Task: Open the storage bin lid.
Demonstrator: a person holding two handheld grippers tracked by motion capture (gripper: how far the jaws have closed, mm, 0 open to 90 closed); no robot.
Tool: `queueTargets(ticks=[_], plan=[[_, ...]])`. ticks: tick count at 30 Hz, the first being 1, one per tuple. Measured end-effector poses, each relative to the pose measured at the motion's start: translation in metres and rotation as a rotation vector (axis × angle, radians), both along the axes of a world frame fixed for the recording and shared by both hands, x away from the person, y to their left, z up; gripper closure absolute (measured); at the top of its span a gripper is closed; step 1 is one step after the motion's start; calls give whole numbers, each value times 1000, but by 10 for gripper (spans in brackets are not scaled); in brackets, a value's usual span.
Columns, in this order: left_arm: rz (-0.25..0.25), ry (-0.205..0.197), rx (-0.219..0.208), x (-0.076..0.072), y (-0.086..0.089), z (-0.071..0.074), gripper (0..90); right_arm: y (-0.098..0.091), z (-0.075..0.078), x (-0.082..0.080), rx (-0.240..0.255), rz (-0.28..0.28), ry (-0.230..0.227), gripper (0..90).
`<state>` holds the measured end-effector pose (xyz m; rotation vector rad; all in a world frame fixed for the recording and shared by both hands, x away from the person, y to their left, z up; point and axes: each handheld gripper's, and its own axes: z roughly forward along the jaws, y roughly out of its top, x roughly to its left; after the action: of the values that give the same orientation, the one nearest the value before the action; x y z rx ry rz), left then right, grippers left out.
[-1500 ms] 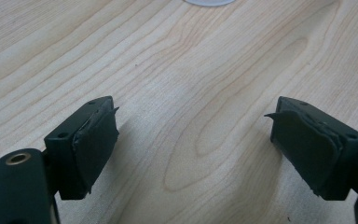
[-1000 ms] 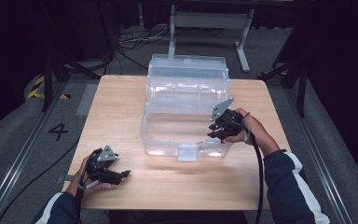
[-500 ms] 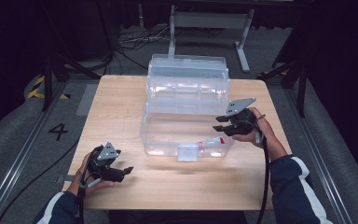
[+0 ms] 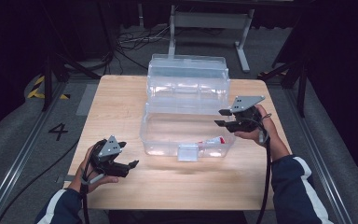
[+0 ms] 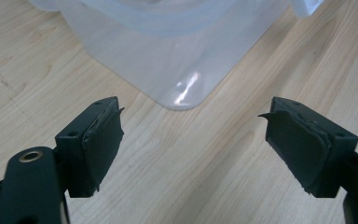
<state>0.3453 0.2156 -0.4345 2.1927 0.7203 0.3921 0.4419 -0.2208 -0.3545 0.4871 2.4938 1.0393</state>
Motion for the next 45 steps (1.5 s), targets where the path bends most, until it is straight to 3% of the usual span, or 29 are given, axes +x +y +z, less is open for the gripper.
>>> queueTargets(ticks=[15,21,27,37,45], plan=[[-75,-70,-35,10,-25,29,175,-10,17,13,88,-87,-58,458],[-102,-87,-16,17,-38,34,170,-10,25,22,117,-108,-82,448],[-125,-90,-11,26,-48,37,175,-6,34,31,125,-110,-101,443],[-160,-55,22,40,-64,31,191,11,39,53,66,-127,-119,434],[-183,-30,47,46,-72,26,295,19,36,69,61,-133,-100,434]])
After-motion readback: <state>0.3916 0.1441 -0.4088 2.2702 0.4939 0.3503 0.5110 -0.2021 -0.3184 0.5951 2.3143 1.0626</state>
